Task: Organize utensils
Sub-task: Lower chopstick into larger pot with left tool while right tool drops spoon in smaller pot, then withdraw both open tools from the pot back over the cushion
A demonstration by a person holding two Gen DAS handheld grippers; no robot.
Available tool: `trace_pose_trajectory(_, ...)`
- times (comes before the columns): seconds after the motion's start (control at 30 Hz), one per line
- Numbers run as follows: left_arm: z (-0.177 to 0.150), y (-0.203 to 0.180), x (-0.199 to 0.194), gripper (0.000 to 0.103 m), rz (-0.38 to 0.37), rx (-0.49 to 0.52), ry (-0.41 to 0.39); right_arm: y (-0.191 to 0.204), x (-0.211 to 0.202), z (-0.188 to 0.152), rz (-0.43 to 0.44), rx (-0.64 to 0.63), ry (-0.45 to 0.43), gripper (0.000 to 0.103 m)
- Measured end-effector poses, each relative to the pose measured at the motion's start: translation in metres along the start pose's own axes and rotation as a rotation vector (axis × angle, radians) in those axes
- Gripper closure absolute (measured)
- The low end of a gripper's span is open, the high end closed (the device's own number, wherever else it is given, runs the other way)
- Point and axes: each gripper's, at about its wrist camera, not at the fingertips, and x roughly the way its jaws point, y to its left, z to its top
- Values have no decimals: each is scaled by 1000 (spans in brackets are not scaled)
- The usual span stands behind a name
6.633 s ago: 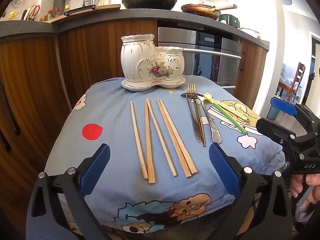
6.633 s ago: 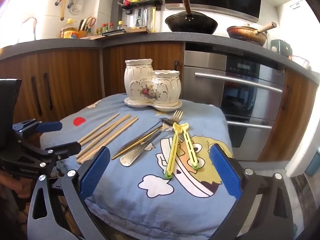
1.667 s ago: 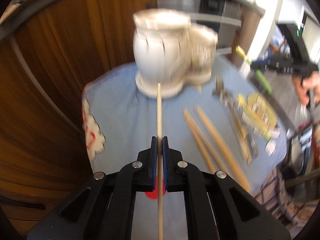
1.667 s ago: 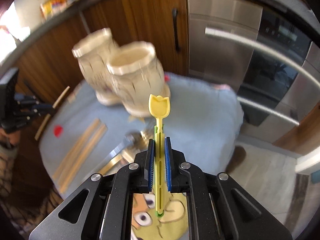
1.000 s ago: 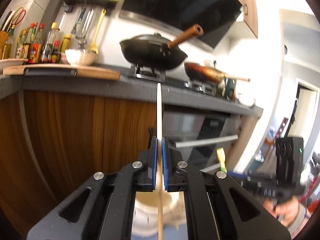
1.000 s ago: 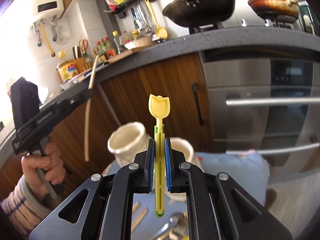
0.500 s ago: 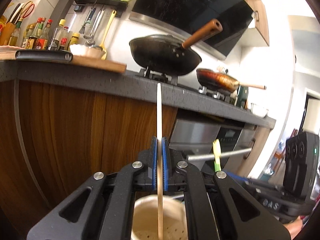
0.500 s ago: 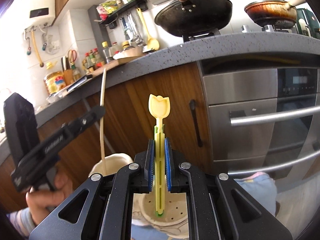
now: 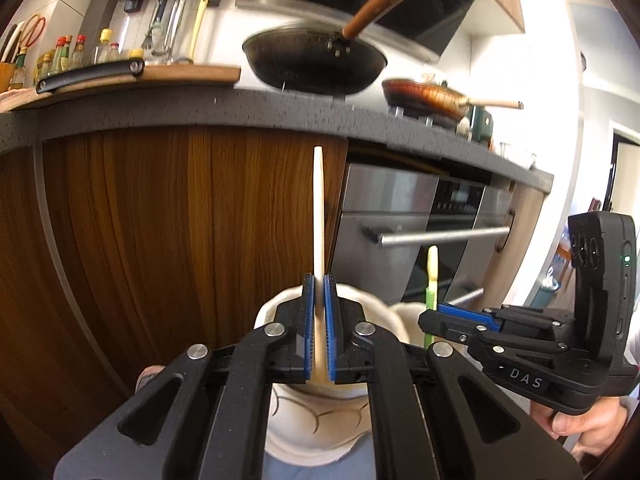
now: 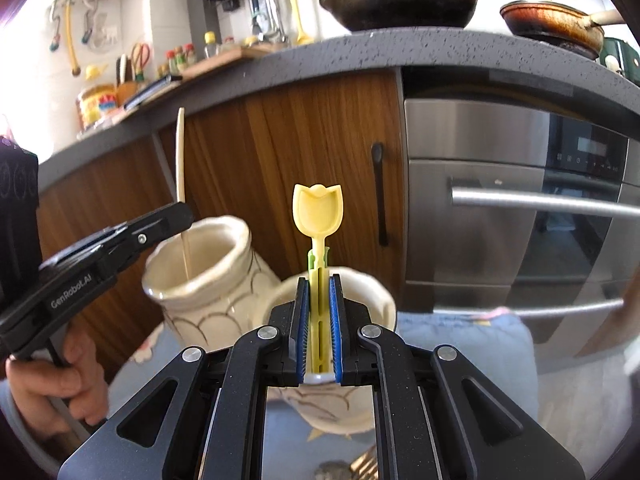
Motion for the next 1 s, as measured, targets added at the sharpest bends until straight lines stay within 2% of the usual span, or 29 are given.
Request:
trace_pose_trajectory(0.23,5,-1,17,98,21,30,109,5,15,4,-30,-28,110,92)
trace_pose_trajectory(0.43,6,-4,23,97,34,57,150,7,17,5,-42,-29,127,92)
trace_pose_trajectory(0.47,6,-4,23,96,43,58,150,7,16,5,-39,-28,123,89)
trace_pose_trajectory(0.53,6,-4,21,82,41,60,143,7,12,4,-33,-26,111,84)
trace_pose_trajectory(0.6,6,-3,17,78,37,66,132,6,4,3,-26,-21,91,81)
trace_pose_trajectory(0.73,8,-3,7,61,27,76,98,6,-15,0,-6,-13,53,73)
trace_pose_trajectory(0.93,9,4,-14,52,21,54,60,5,-50,-12,10,-13,0,71)
trace_pose_trajectory(1.0,7,6,-24,48,12,40,48,3,-60,-15,12,-9,-12,64)
